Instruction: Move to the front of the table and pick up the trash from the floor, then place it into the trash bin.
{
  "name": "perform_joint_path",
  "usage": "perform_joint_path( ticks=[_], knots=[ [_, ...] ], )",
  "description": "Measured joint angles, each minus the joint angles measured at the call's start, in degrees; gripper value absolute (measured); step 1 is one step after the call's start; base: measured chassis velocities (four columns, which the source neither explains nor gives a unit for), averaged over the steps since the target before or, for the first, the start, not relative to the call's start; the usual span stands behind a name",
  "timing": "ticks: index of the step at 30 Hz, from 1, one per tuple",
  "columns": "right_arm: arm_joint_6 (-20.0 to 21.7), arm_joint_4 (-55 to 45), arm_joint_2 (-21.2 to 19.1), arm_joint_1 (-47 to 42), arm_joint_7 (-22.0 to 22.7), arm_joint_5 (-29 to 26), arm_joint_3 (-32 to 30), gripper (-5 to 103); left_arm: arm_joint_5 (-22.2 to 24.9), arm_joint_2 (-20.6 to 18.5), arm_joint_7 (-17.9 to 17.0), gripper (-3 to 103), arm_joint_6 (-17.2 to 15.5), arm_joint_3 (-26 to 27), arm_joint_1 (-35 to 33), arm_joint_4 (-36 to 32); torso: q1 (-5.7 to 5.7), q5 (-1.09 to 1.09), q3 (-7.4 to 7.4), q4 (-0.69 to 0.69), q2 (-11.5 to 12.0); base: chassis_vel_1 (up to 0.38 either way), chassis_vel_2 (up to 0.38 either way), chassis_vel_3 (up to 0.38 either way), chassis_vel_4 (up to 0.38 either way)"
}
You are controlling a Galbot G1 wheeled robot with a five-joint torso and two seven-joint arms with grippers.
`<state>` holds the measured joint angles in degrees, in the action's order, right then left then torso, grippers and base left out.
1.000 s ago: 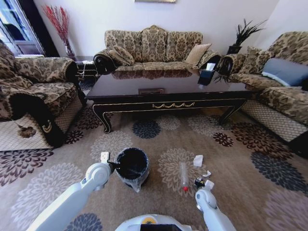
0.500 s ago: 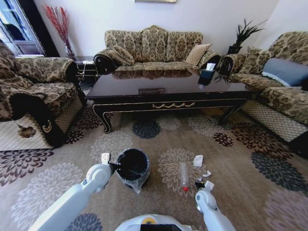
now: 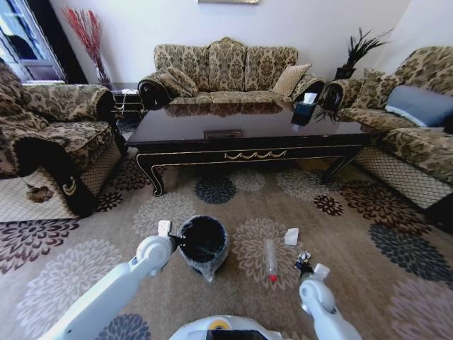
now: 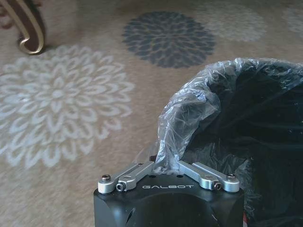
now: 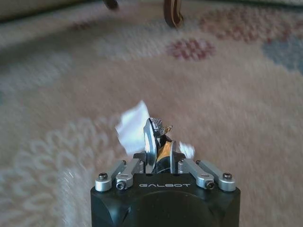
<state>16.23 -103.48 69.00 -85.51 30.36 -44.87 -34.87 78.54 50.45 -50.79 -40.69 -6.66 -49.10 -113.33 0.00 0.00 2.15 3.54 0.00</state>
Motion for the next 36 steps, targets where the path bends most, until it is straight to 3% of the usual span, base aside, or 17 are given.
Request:
perform_joint_path(
  ticks=[8, 10, 16, 19, 21, 25, 27, 28, 30, 32, 36],
  knots=[
    [-1.19, -9.59, -3.42, -5.5, -3.79, -0.06, -3.85, 26, 1.16, 1.86, -1.02, 0, -0.18, -7.85, 6.51, 2.12, 0.0, 0.01, 0.0, -0.01, 0.0, 0.0, 0.0, 0.0, 0.0],
    [-2.38, -14.56, -4.64, -8.38, -6.42, 1.2, -4.81, 26, 1.35, 2.77, -1.5, 0, -0.17, -11.08, 8.9, 3.18, 0.0, 0.0, 0.0, 0.0, 0.0, 0.0, 0.0, 0.0, 0.0],
    [-5.73, -19.93, -5.75, -12.13, -13.13, 6.59, -5.8, 26, 1.28, 3.6, -2.57, 0, -0.16, -14.34, 10.49, 3.53, 0.0, 0.01, 0.0, -0.03, 0.0, 0.0, 0.0, 0.0, 0.0],
    [-9.61, -22.09, -7.11, -14.76, -18.79, 11.76, -6.59, 26, 1.89, 4.74, -2.87, 0, -0.24, -16.04, 11.7, 3.96, 0.0, 0.01, 0.0, -0.01, 0.0, 0.0, 0.0, 0.0, 0.0],
    [-10.37, -22.43, -7.44, -15.15, -19.72, 12.28, -6.65, 26, 1.95, 4.95, -2.88, 0, -0.23, -16.31, 11.95, 4.12, 0.0, 0.0, 0.0, 0.0, 0.0, 0.0, 0.0, 0.0, 0.0],
    [-18.58, -24.22, -10.12, -17.41, -28.94, 16.13, -7.29, 26, 2.02, 6.49, -3.01, 0, -0.17, -18.26, 14.16, 5.21, 0.0, 0.0, 0.0, -0.02, 0.0, 0.0, 0.0, 0.0, 0.0],
    [-19.64, -24.22, -10.43, -17.59, -30.18, 16.56, -7.46, 26, 2.02, 6.61, -3.03, 0, -0.16, -18.4, 14.37, 5.25, 0.0, 0.0, 0.0, -0.02, 0.0, 0.0, 0.0, 0.0, 0.0],
    [-23.2, -24.14, -11.44, -18.25, -35.15, 17.58, -8.05, 26, 2.07, 7.24, -3.24, 0, -0.14, -19.03, 15.26, 5.38, 0.0, 0.01, 0.0, -0.02, 0.0, 0.0, 0.0, 0.0, 0.0],
    [-25.91, -23.69, -12.21, -18.85, -39.67, 18.18, -8.26, 26, 2.6, 8.12, -3.31, 0, -0.04, -19.84, 16.24, 5.4, 0.0, 0.01, 0.0, -0.02, 0.0, 0.0, 0.0, 0.0, 0.0],
    [-26.23, -23.62, -12.29, -18.92, -40.17, 18.3, -8.27, 26, 2.7, 8.31, -3.31, 0, -0.02, -20.06, 16.45, 5.42, 0.0, 0.01, 0.0, -0.02, 0.0, 0.0, 0.0, 0.0, 0.0],
    [-30.4, -21.11, -13.2, -19.23, -45.98, 22.8, -7.58, 26, 3.05, 10.06, -3.27, 0, 0.27, -22.21, 18.52, 6.22, 0.0, 0.01, 0.0, -0.01, 0.0, 0.0, 0.0, 0.0, 0.0]
  ],
)
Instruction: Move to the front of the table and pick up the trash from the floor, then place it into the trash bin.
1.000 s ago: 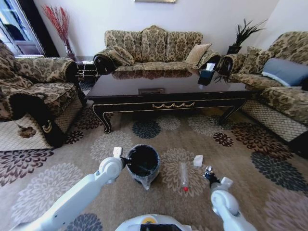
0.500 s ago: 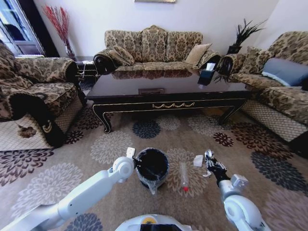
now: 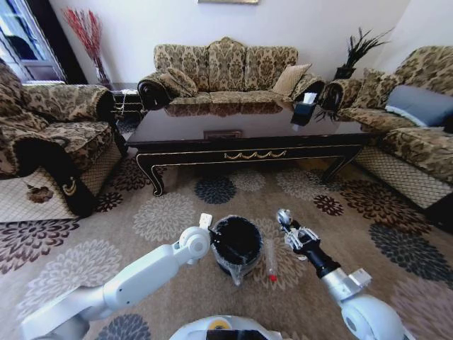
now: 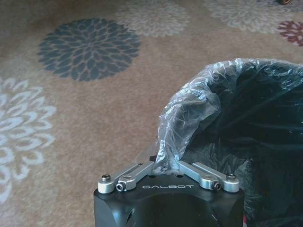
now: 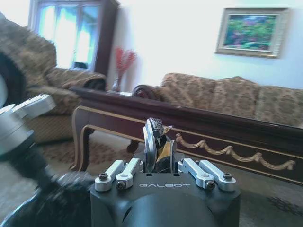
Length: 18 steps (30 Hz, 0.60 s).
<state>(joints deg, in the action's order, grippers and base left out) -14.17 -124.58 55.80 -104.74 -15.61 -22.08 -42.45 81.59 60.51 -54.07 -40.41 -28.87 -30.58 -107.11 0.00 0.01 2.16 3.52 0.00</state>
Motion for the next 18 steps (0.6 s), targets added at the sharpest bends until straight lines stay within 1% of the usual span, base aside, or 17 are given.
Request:
perform_joint_path(
  ticks=[1, 3, 5, 10, 18],
  knots=[
    [0.0, 0.0, 0.0, 0.0, 0.0, 0.0, 0.0, 26, 0.0, 0.0, 0.0, 0, 0.0, 0.0, 0.0, 0.0, 0.0, 0.0, 0.0, 0.0, 0.0, 0.0, 0.0, 0.0, 0.0],
    [-2.0, 1.72, -0.32, -0.3, -2.75, 3.76, 0.44, 26, 0.52, 0.58, 0.08, 0, 0.15, -0.9, 0.63, -0.07, 0.0, 0.0, 0.0, 0.0, 0.0, 0.0, 0.0, 0.0, 0.0],
    [-2.76, 2.52, -0.38, -0.46, -3.61, 5.84, 0.98, 26, 0.74, 0.62, 0.09, 0, 0.3, -1.66, 0.69, -0.84, 0.0, 0.0, 0.0, 0.0, 0.0, 0.0, 0.0, 0.0, 0.0],
    [-3.09, 2.66, 0.32, -0.49, -4.44, 8.16, 2.49, 26, 0.41, 0.51, 0.13, 0, 0.35, -2.8, -0.38, -2.04, 0.0, -0.01, 0.0, 0.0, 0.0, 0.0, 0.0, 0.0, 0.0],
    [-3.21, 2.15, 0.98, -0.84, -6.18, 10.93, 3.75, 26, -0.37, 1.53, 0.05, 0, 0.39, -3.25, -0.23, -0.67, 0.0, -0.01, 0.0, 0.0, 0.0, 0.0, 0.0, 0.0, 0.0]
  ],
)
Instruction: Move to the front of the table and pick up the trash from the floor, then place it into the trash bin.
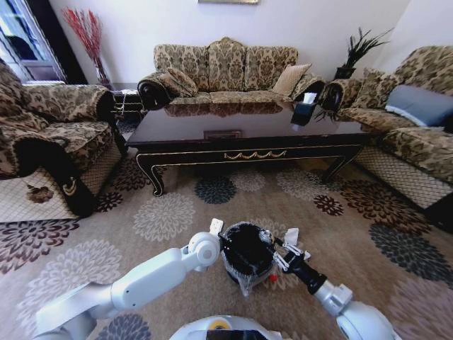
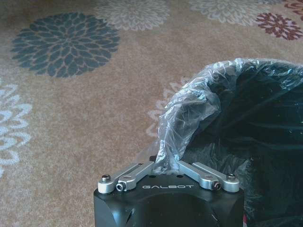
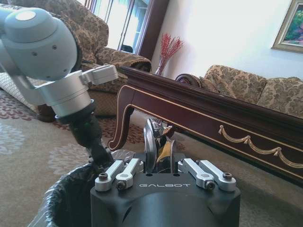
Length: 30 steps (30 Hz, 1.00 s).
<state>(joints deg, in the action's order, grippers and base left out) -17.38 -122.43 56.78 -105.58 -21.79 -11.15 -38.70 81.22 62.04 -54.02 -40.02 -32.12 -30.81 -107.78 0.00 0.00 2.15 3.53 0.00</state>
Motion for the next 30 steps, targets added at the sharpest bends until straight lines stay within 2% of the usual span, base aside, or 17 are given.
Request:
perform_joint_path(
  ticks=[2, 5, 6, 7, 9, 10, 12, 13, 14, 16, 19, 22, 24, 28, 29, 30],
  knots=[
    [0.0, -0.07, 0.57, -0.21, 0.02, 0.63, 0.37, 23, 0.0, 0.4, -0.14, 0, 0.01, -0.28, 0.12, 0.25, 0.0, 0.0, 0.0, 0.0, 0.0, 0.0, 0.0, 0.0, 0.0],
    [-0.04, -0.06, 0.94, -0.32, 0.04, 0.81, 0.59, 25, 0.0, 0.48, -0.22, 0, 0.03, -0.34, 0.11, 0.31, 0.0, 0.0, 0.0, 0.01, 0.0, 0.0, 0.0, 0.0, 0.0],
    [-0.1, -0.04, 1.3, -0.43, 0.05, 1.04, 0.73, 36, -0.07, 0.48, -0.36, 0, 0.04, -0.35, 0.0, 0.4, 0.0, 0.0, 0.0, 0.01, 0.0, 0.0, 0.0, 0.0, 0.0],
    [-0.16, -0.02, 1.53, -0.48, 0.06, 1.16, 0.82, 36, -0.12, 0.46, -0.42, 0, 0.05, -0.35, -0.07, 0.46, 0.0, 0.0, 0.0, 0.0, 0.0, 0.0, 0.0, 0.0, 0.0],
    [-0.36, -0.02, 2.46, -0.72, 0.05, 1.68, 1.0, 47, -0.32, 0.24, -0.54, 0, 0.05, -0.32, -0.33, 0.53, 0.0, 0.0, 0.0, -0.01, 0.0, 0.0, 0.0, 0.0, 0.0],
    [-0.36, -0.02, 2.46, -0.72, 0.05, 1.68, 1.0, 47, -0.32, 0.24, -0.54, 0, 0.05, -0.32, -0.33, 0.53, 0.0, 0.0, 0.0, -0.01, 0.0, 0.0, 0.0, 0.0, 0.0],
    [-0.45, -0.2, 3.15, -1.15, 0.05, 2.03, 1.06, 58, -0.36, 0.03, -0.54, 0, 0.05, 0.01, -0.68, 0.34, 0.0, 0.0, 0.0, 0.0, 0.0, 0.0, 0.0, 0.0, 0.0],
    [-0.52, -0.34, 3.32, -1.34, 0.05, 2.13, 1.06, 58, -0.4, -0.03, -0.54, 0, 0.04, 0.15, -0.83, 0.19, 0.0, 0.0, 0.0, 0.0, 0.0, 0.0, 0.0, 0.0, 0.0],
    [-0.61, -0.48, 3.42, -1.54, 0.02, 2.26, 1.04, 69, -0.52, -0.07, -0.54, 0, 0.05, 0.38, -1.11, 0.13, 0.0, 0.0, 0.0, 0.0, 0.0, 0.0, 0.0, 0.0, 0.0],
    [-0.65, -0.55, 3.42, -1.6, 0.02, 2.29, 0.97, 69, -0.68, -0.09, -0.54, 0, 0.05, 0.51, -1.3, 0.13, 0.0, 0.0, 0.0, 0.0, 0.0, 0.0, 0.0, 0.0, 0.0],
    [-1.03, -0.6, 3.42, -1.46, 0.09, 2.45, 0.64, 85, -1.26, -0.26, -0.58, 0, 0.3, 0.8, -1.89, 0.12, 0.0, 0.0, 0.0, 0.0, 0.0, 0.0, 0.0, 0.0, 0.0],
    [-1.62, -0.72, 3.85, -1.25, 0.24, 2.87, 0.11, 91, -1.5, -0.91, -0.7, 0, 0.45, 1.18, -2.48, -0.24, 0.0, 0.0, 0.0, 0.0, 0.0, 0.0, 0.0, 0.0, 0.0],
    [-1.74, -0.91, 4.25, -1.16, 1.09, 2.83, -0.04, 99, -1.65, -1.43, -0.68, 0, 0.45, 1.83, -3.07, -0.49, 0.0, 0.0, 0.0, 0.0, 0.0, 0.0, 0.0, 0.0, 0.0],
    [-1.68, -0.83, 4.46, -0.73, 3.14, 2.39, -0.07, 100, -2.41, -2.1, -0.37, 0, 0.56, 3.11, -4.15, -0.53, 0.0, 0.0, 0.0, 0.01, 0.0, 0.0, 0.0, 0.0, 0.0],
    [-1.18, -0.43, 4.46, -0.14, 4.51, 1.41, -0.18, 100, -3.2, -2.63, 0.07, 0, 0.73, 4.37, -5.56, -0.52, 0.0, 0.0, 0.0, 0.0, 0.0, 0.0, 0.0, 0.0, 0.0],
    [-0.02, 1.4, 3.96, 1.86, 6.42, -1.9, -0.66, 100, -4.18, -3.82, 0.74, 0, 0.79, 6.99, -8.68, -0.95, 0.0, 0.0, 0.0, 0.0, 0.0, 0.0, 0.0, 0.0, 0.0]
  ],
)
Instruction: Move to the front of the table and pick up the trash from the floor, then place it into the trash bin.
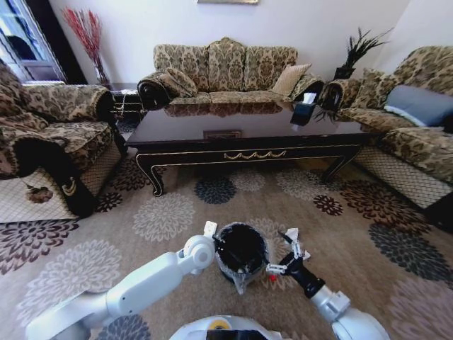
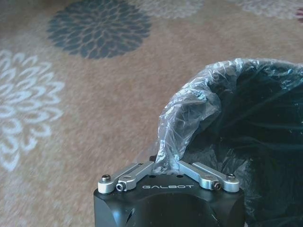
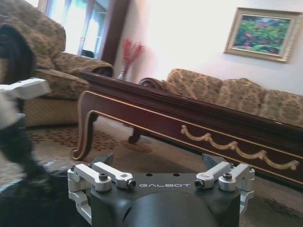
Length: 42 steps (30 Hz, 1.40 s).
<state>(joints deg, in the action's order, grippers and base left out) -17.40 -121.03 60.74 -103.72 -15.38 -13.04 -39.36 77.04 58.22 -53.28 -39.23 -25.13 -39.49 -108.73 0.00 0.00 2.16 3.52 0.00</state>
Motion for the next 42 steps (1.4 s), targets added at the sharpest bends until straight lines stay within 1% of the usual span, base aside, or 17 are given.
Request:
perform_joint_path(
  ticks=[2, 6, 7, 8, 10, 12, 16, 18, 20, 22, 24, 26, 27, 31, 38, 42],
  knots=[
    [0.22, 0.97, -0.27, 0.82, 0.62, -0.93, -0.16, 100, -0.32, -0.47, 0.28, 0, 0.01, 0.8, -1.01, -0.3, 0.0, 0.0, 0.0, 0.0, 0.0, 0.0, 0.0, 0.0, 0.0],
    [1.98, 5.84, -0.8, 5.0, 2.94, -6.84, -2.07, 100, -1.41, -2.64, 1.22, 0, 0.06, 4.65, -5.27, -1.79, 0.0, 0.01, 0.0, 0.0, 0.0, 0.0, 0.0, 0.0, 0.0],
    [1.98, 5.84, -0.8, 5.0, 2.94, -6.84, -2.07, 100, -1.41, -2.64, 1.22, 0, 0.06, 4.65, -5.27, -1.79, 0.0, 0.01, 0.0, 0.0, 0.0, 0.0, 0.0, 0.0, 0.0],
    [2.58, 7.38, -1.18, 6.14, 3.68, -8.73, -2.38, 100, -1.68, -3.17, 1.55, 0, 0.07, 5.89, -6.54, -2.19, 0.0, -0.01, 0.0, 0.0, 0.0, 0.0, 0.0, 0.0, 0.0],
    [3.3, 10.96, -1.95, 8.41, 4.76, -10.52, -2.55, 100, -2.38, -3.89, 2.13, 0, 0.27, 8.21, -8.92, -2.62, 0.0, 0.0, 0.0, 0.0, 0.0, 0.0, 0.0, 0.0, 0.0],
    [3.43, 12.46, -2.19, 9.39, 5.03, -10.97, -2.54, 100, -2.59, -3.99, 2.4, 0, 0.37, 9.1, -9.75, -2.75, 0.0, 0.0, 0.0, 0.01, 0.0, 0.0, 0.0, 0.0, 0.0],
    [4.56, 21.03, -2.63, 14.78, 6.73, -14.9, -1.35, 100, -3.55, -4.08, 2.62, 0, 0.7, 13.53, -14.6, -4.11, 0.0, 0.0, 0.0, 0.01, 0.0, 0.0, 0.0, 0.0, 0.0],
    [4.62, 22.92, -2.64, 15.79, 6.81, -15.73, -0.92, 100, -3.82, -4.15, 2.64, 0, 0.69, 14.5, -15.63, -4.49, 0.0, 0.0, 0.0, 0.01, 0.0, 0.0, 0.0, 0.0, 0.0],
    [5.26, 26.14, -2.69, 17.69, 6.81, -17.3, 0.0, 100, -3.98, -4.3, 2.65, 0, 0.53, 16.85, -17.68, -5.15, 0.0, 0.0, 0.0, 0.02, 0.0, 0.0, 0.0, 0.0, 0.0],
    [6.02, 30.09, -2.53, 20.25, 7.97, -17.93, 1.16, 100, -4.17, -4.72, 2.75, 0, 0.34, 19.07, -19.38, -5.71, 0.0, -0.01, 0.0, 0.0, 0.0, 0.0, 0.0, 0.0, 0.0],
    [6.32, 31.54, -2.48, 21.08, 8.54, -18.04, 1.59, 100, -4.24, -4.87, 2.85, 0, 0.33, 19.58, -19.83, -5.86, 0.0, 0.01, 0.0, 0.0, 0.0, 0.0, 0.0, 0.0, 0.0],
    [7.0, 37.24, -2.44, 24.04, 10.23, -18.1, 3.34, 100, -4.66, -5.64, 3.2, 0, 0.27, 20.89, -21.0, -6.44, 0.0, 0.01, 0.0, 0.0, 0.0, 0.0, 0.0, 0.0, 0.0],
    [7.0, 37.24, -2.44, 24.04, 10.23, -18.1, 3.34, 100, -4.66, -5.64, 3.2, 0, 0.27, 20.89, -21.0, -6.44, 0.0, 0.01, 0.0, 0.0, 0.0, 0.0, 0.0, 0.0, 0.0],
    [7.18, 45.19, -1.84, 28.04, 11.8, -17.63, 5.21, 100, -5.18, -6.38, 3.44, 0, 0.07, 22.12, -22.22, -7.51, 0.0, 0.02, 0.01, 0.0, 0.0, 0.0, 0.0, 0.0, 0.0],
    [8.04, 50.27, -0.98, 30.33, 12.6, -18.89, 5.72, 100, -5.46, -6.39, 3.42, 0, -0.06, 22.63, -23.02, -8.0, 0.0, 0.01, 0.0, 0.0, 0.0, 0.0, 0.0, 0.0, 0.0],
    [8.13, 55.77, -0.85, 32.32, 12.51, -19.74, 7.15, 100, -5.52, -6.14, 3.43, 0, -0.07, 22.67, -23.29, -8.46, 0.0, 0.01, 0.0, 0.01, 0.0, 0.0, 0.0, 0.0, 0.0]
  ],
)
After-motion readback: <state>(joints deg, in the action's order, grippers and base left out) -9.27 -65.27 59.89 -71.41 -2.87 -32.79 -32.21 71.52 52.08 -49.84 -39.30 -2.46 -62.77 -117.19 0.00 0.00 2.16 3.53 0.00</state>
